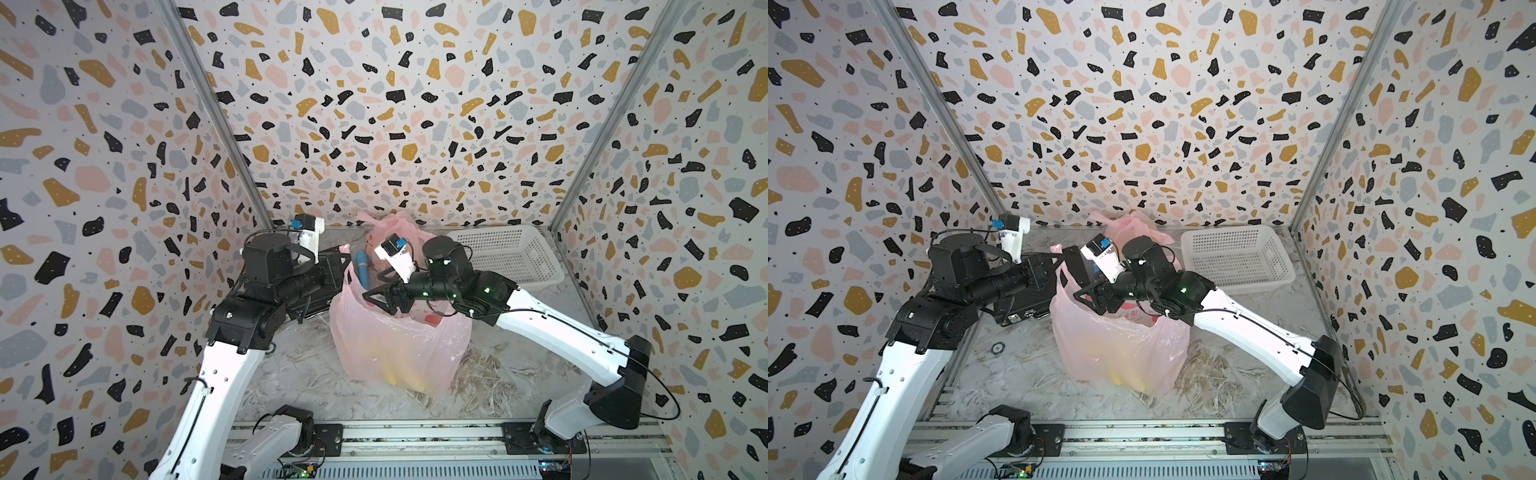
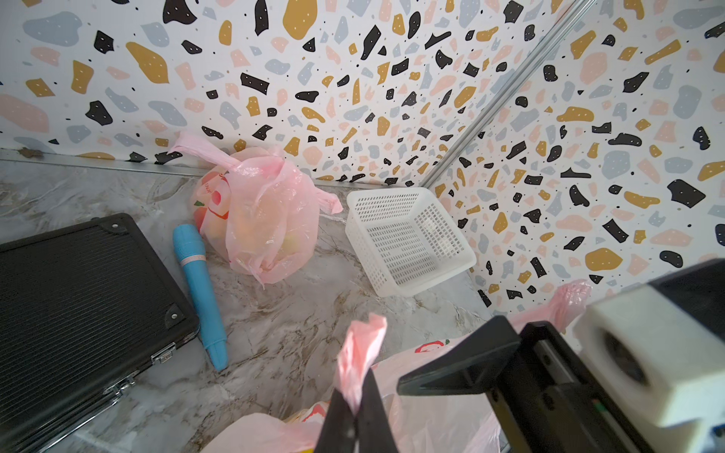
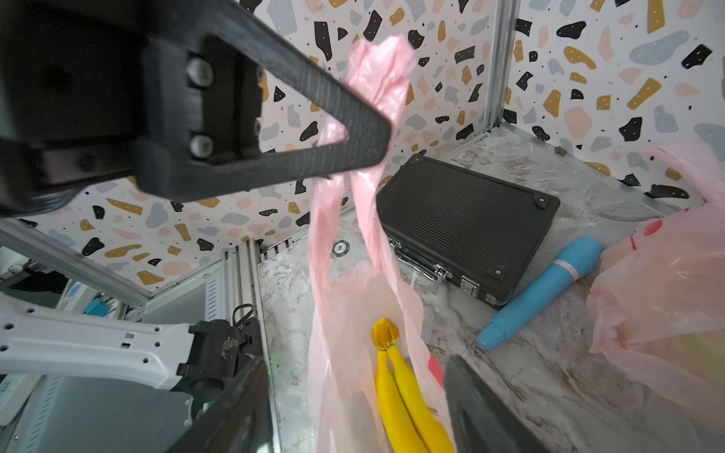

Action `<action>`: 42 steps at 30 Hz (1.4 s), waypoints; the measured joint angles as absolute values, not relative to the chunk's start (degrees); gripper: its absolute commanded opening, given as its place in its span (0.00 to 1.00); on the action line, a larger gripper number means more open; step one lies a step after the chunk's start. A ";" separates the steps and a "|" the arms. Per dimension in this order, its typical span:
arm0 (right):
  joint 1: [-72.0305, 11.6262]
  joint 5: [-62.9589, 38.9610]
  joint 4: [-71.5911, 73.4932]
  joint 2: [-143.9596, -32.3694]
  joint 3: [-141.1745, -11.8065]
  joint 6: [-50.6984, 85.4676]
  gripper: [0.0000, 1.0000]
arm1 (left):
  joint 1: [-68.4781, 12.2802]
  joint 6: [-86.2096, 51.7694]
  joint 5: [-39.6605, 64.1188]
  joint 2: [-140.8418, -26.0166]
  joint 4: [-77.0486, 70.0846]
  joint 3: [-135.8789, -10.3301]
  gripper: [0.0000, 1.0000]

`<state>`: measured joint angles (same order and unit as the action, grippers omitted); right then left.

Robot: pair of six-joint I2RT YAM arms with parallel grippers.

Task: Place the banana into a plastic bag & tie a knot
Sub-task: Adjust the plastic bag at the center of the board.

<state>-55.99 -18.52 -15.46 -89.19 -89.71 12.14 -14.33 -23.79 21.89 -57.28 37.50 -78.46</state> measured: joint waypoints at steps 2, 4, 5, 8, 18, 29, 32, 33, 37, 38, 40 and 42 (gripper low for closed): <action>-56.03 -18.68 -13.85 -90.76 -90.30 12.21 0.75 | -14.33 -23.92 21.82 -57.23 37.39 -78.35 0.00; -56.07 -19.86 -11.49 -91.61 -90.39 12.36 0.76 | -14.33 -24.10 21.71 -57.23 37.28 -78.35 0.00; -56.07 -20.47 -10.24 -91.85 -90.39 12.58 0.76 | -14.33 -24.21 21.67 -57.23 37.26 -78.35 0.00; -56.07 -21.34 -7.18 -92.05 -90.39 13.10 0.76 | -14.33 -24.27 21.50 -57.21 37.17 -78.17 0.00; -56.53 -21.96 -3.81 -98.00 -95.44 14.90 0.71 | -14.33 -24.64 20.75 -56.62 37.15 -77.38 0.00; -56.97 -22.65 -3.84 -102.10 -97.80 16.34 0.54 | -14.33 -24.67 20.45 -55.94 37.17 -77.19 0.00; -57.04 -22.59 -3.79 -102.08 -98.70 16.51 0.53 | -14.33 -24.67 20.43 -55.83 37.17 -77.19 0.00; -57.04 -22.55 -3.77 -102.08 -98.87 16.58 0.51 | -14.33 -24.64 20.43 -55.79 37.17 -77.17 0.00; -57.04 -22.44 -3.75 -102.06 -99.09 16.91 0.28 | -14.33 -24.67 20.36 -55.61 37.17 -77.12 0.00; -57.04 -22.44 -3.79 -102.06 -99.20 17.10 0.21 | -14.33 -24.67 20.36 -55.61 37.17 -77.12 0.00; -57.17 -22.50 -3.81 -102.06 -99.50 17.15 0.07 | -14.33 -24.67 20.36 -55.61 37.15 -77.08 0.00; -57.34 -22.28 -3.84 -102.06 -99.77 17.15 0.00 | -14.33 -24.67 20.40 -55.59 37.19 -77.06 0.14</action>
<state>-57.34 -22.28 -3.84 -102.06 -99.77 17.15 -14.33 -24.67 20.40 -55.59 37.19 -77.06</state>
